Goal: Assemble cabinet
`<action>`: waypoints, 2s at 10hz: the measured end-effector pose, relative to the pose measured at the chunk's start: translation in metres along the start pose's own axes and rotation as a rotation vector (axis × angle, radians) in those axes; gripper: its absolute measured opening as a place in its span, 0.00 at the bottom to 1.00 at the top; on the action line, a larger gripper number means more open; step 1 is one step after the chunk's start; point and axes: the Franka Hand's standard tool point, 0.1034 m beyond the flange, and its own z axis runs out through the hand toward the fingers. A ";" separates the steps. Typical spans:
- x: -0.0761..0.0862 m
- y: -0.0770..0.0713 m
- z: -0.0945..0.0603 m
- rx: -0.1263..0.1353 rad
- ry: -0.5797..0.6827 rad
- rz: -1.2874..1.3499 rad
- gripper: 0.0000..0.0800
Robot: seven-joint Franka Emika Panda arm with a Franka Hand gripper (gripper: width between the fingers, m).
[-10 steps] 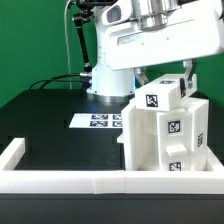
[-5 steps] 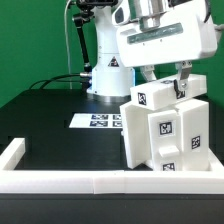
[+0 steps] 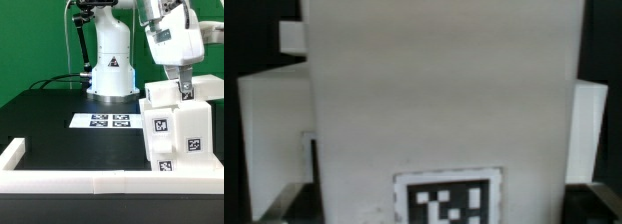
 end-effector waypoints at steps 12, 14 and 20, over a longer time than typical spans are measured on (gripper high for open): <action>-0.007 -0.005 -0.003 0.019 -0.060 0.477 0.97; -0.012 -0.007 -0.008 0.027 -0.069 0.471 0.99; -0.020 -0.012 -0.021 0.057 -0.084 0.402 1.00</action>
Offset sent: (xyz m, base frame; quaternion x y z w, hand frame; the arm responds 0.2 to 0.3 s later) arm -0.0039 0.0079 -0.0016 -0.0510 -0.0063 0.1861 0.9812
